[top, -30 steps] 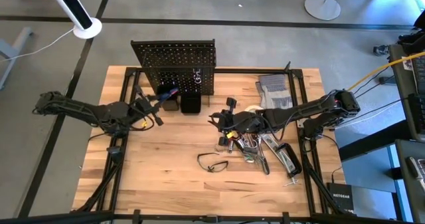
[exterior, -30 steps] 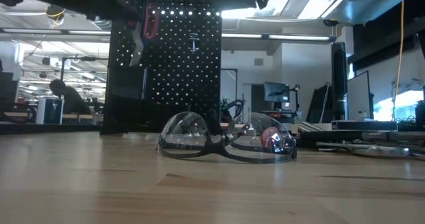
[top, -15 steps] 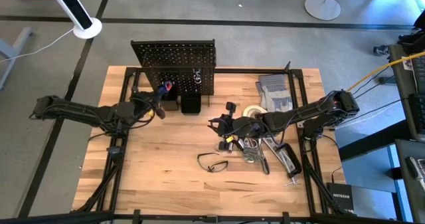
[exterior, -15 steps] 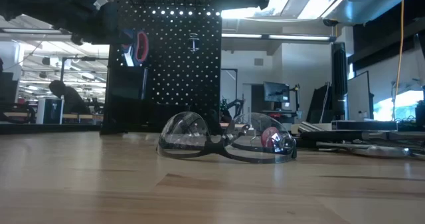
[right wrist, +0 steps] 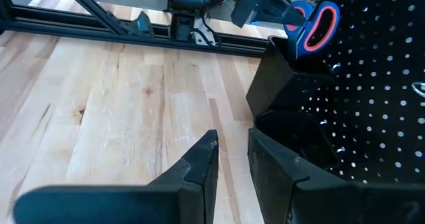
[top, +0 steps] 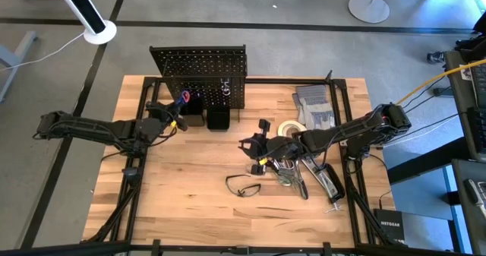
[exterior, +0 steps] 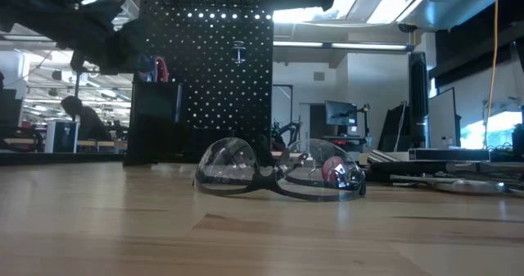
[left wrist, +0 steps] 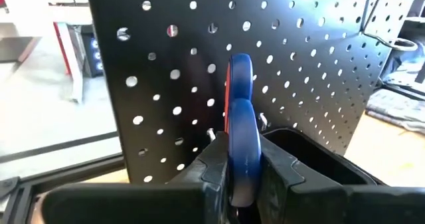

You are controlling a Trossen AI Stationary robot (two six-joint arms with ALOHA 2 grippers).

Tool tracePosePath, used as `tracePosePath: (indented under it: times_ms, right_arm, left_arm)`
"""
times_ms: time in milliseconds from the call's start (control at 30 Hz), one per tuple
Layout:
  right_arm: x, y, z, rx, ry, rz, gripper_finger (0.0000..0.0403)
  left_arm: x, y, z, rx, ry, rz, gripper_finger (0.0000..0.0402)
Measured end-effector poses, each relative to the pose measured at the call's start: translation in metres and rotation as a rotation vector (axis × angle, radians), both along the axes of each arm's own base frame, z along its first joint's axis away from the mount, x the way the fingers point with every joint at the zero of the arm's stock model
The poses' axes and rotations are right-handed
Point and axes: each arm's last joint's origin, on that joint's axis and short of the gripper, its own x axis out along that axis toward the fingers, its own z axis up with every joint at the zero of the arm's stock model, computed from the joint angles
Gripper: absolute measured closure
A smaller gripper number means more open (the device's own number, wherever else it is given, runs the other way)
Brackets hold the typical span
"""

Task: Hang tools onto peg board
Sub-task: Put the scissor into the left pegboard organizer bin, then put the cuvette into the right pegboard organizer bin

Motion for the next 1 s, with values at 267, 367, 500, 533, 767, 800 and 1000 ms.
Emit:
tracePosePath:
  times_ms: [267,367,500,533,767,800,1000]
  right_arm:
    - [0.0,0.0,0.0,-0.001,0.006,0.0,0.0318]
    - [0.0,0.0,0.0,-0.001,0.005,0.0,0.0318]
    - [0.0,0.0,-0.001,-0.002,0.008,0.001,0.0318]
    - [-0.001,0.001,-0.001,0.001,0.013,0.002,0.0318]
    - [-0.003,0.004,-0.003,0.003,0.029,0.001,0.0318]
    - [-0.003,0.004,-0.003,0.002,0.03,0.0,0.0318]
    - [-0.003,0.004,-0.004,-0.004,0.048,0.0,0.0318]
  left_arm:
    - [0.001,-0.001,0.001,-0.011,0.028,-0.076,0.0354]
    - [0.001,-0.001,0.001,-0.01,0.054,-0.096,0.0326]
    - [0.0,-0.001,0.004,0.014,0.079,-0.095,0.0276]
    - [-0.001,-0.001,0.004,0.018,0.091,-0.097,0.0267]
    - [-0.008,-0.001,0.021,0.057,0.06,-0.087,0.0241]
    - [-0.008,-0.001,0.025,0.066,0.058,-0.096,0.0242]
    - [-0.006,-0.011,0.042,0.102,0.072,-0.363,0.0246]
